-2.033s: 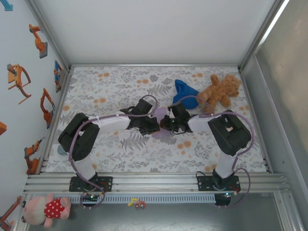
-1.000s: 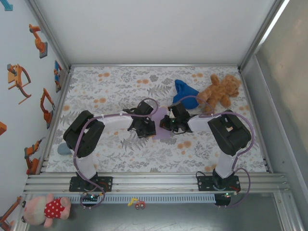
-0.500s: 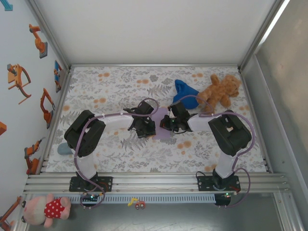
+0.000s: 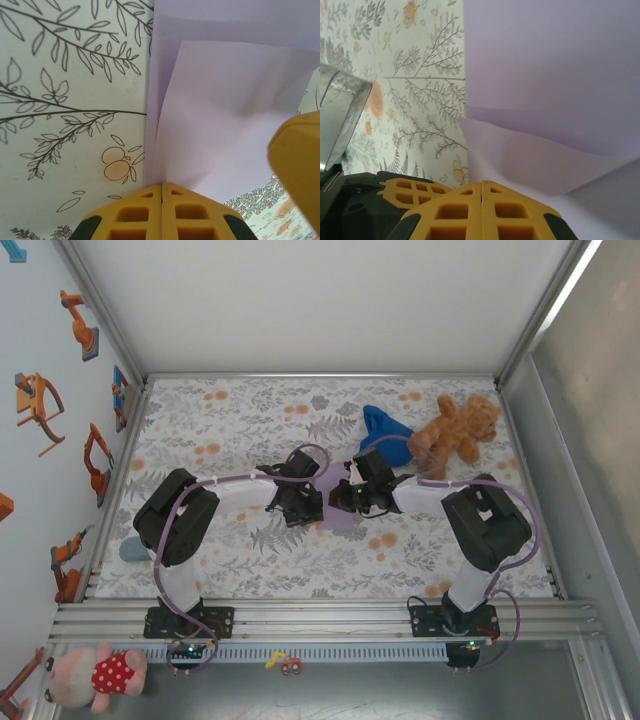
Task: Fold a paper plane with a square sheet of paper (pick it up from the middle)
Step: Fold the triangle a second time at the center of the table.
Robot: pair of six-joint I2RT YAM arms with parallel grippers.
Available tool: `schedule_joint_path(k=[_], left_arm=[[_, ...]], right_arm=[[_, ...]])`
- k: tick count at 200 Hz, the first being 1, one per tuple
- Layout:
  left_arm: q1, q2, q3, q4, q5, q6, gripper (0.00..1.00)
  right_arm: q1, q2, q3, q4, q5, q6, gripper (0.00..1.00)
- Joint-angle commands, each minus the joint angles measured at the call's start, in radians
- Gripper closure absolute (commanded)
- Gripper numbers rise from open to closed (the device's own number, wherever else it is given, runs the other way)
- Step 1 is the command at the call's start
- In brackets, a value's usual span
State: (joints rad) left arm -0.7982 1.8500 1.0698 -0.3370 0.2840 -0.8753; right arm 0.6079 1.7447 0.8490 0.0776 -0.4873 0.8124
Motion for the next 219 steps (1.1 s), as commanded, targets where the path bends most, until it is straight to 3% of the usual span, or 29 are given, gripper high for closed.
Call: schedule_joint_path(k=[1, 76, 131, 219], left_arm=[[-0.004, 0.029, -0.003, -0.074, -0.031, 0.017, 0.95], [-0.004, -0.019, -0.01, -0.07, -0.03, 0.012, 0.95], [0.0, -0.137, -0.047, 0.044, -0.005, 0.003, 0.93], [0.023, -0.071, -0.103, 0.153, 0.088, -0.037, 0.93]], right_arm=[[0.016, 0.039, -0.005, 0.051, -0.048, 0.017, 1.0], [0.018, 0.115, -0.016, 0.032, 0.008, 0.026, 1.0], [0.018, 0.126, -0.03, 0.027, 0.027, 0.031, 1.0], [0.018, 0.123, -0.028, 0.034, 0.015, 0.033, 1.0]])
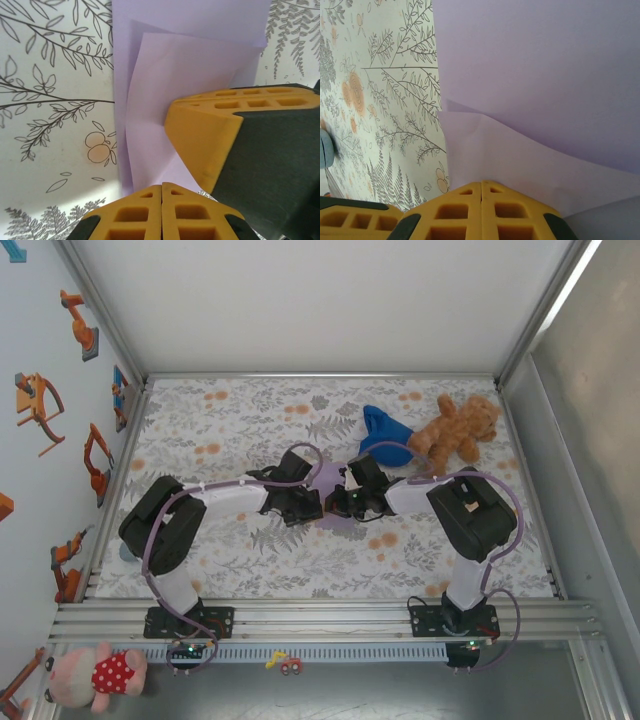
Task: Fold a paper plane with a square sheet of paper (pick it up from the middle)
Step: Fold the triangle a second time at the center of the table.
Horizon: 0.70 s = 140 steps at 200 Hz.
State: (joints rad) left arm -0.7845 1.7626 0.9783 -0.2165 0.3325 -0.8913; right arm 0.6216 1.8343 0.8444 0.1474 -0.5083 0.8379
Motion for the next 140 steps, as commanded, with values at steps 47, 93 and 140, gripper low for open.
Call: schedule_joint_path(k=[47, 93, 140], left_arm=[[0.022, 0.022, -0.035, 0.047, 0.039, -0.025, 0.93], [0.026, 0.032, -0.043, 0.043, 0.036, -0.024, 0.93], [0.028, 0.023, -0.042, 0.041, 0.032, -0.02, 0.93]], right_arm=[[0.004, -0.016, -0.005, -0.005, 0.013, 0.013, 1.0], [0.002, -0.13, 0.039, -0.128, 0.147, -0.042, 0.92], [0.003, -0.165, 0.049, -0.306, 0.352, -0.086, 0.75]])
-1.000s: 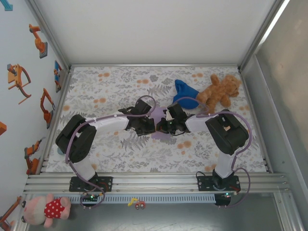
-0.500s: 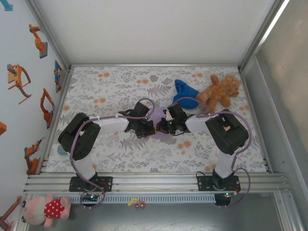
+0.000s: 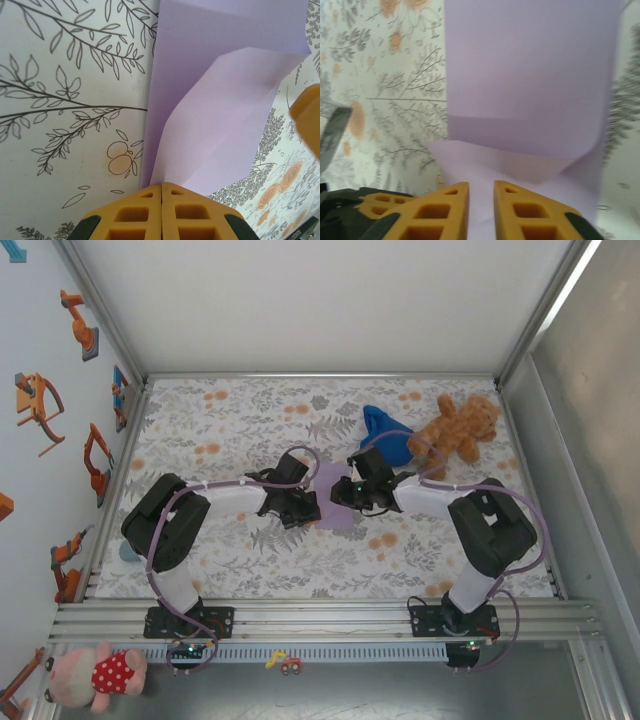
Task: Fold a paper plane with a square sheet of paper (pick it up from the middle)
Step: Fold the triangle a second time at the center of the table.
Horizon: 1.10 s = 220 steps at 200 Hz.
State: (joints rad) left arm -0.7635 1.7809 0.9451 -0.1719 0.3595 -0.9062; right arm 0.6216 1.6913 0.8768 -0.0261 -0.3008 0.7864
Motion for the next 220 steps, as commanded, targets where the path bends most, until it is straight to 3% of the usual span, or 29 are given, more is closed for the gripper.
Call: schedule_joint_path(k=[1, 63, 220], left_arm=[[0.007, 0.004, -0.008, -0.004, 0.004, -0.004, 0.93], [0.007, 0.005, -0.008, -0.012, -0.003, -0.005, 0.93], [0.013, -0.045, 0.031, 0.009, 0.002, 0.001, 0.91]], right_arm=[[0.003, -0.022, 0.016, -0.134, 0.145, -0.035, 0.75], [0.008, 0.013, 0.065, -0.162, 0.128, -0.062, 0.63], [0.059, 0.169, 0.198, -0.3, 0.213, -0.096, 0.64]])
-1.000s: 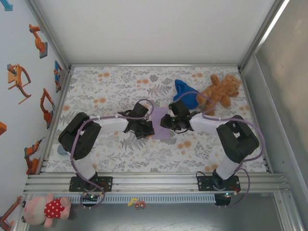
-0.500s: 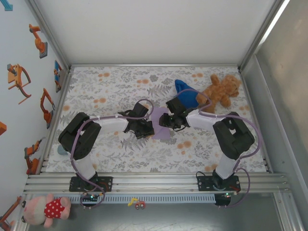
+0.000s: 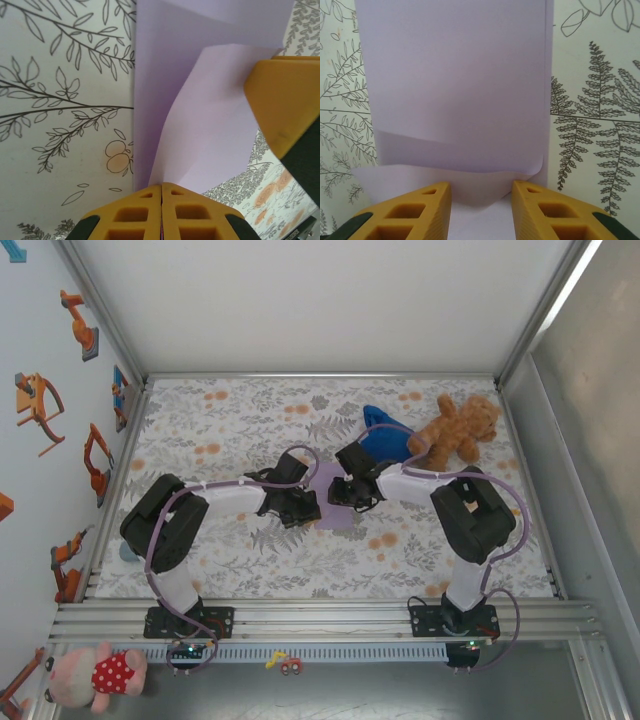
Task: Fold a paper plane with a square sheet of paper (pick it up from the middle)
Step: Fold the triangle a second time at the center of the table.
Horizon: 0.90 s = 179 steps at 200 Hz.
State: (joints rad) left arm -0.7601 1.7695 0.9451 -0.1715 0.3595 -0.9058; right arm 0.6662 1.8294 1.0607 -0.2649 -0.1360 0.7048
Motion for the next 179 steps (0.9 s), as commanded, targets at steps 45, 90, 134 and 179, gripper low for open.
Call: schedule_joint_path(k=[45, 90, 134, 179], left_arm=[[0.034, 0.017, 0.077, 0.016, 0.001, 0.004, 0.87], [0.041, 0.069, 0.123, -0.005, 0.008, 0.023, 0.87], [0.047, 0.091, 0.127, -0.044, -0.027, 0.038, 0.88], [0.055, 0.099, 0.125, -0.065, -0.05, 0.054, 0.89]], right_arm=[[0.016, 0.036, 0.018, -0.063, 0.052, -0.007, 0.63], [0.016, 0.043, 0.012, -0.065, 0.049, 0.006, 0.63], [0.016, 0.039, 0.007, -0.065, 0.049, 0.011, 0.62], [0.016, 0.021, -0.001, -0.066, 0.058, 0.007, 0.59]])
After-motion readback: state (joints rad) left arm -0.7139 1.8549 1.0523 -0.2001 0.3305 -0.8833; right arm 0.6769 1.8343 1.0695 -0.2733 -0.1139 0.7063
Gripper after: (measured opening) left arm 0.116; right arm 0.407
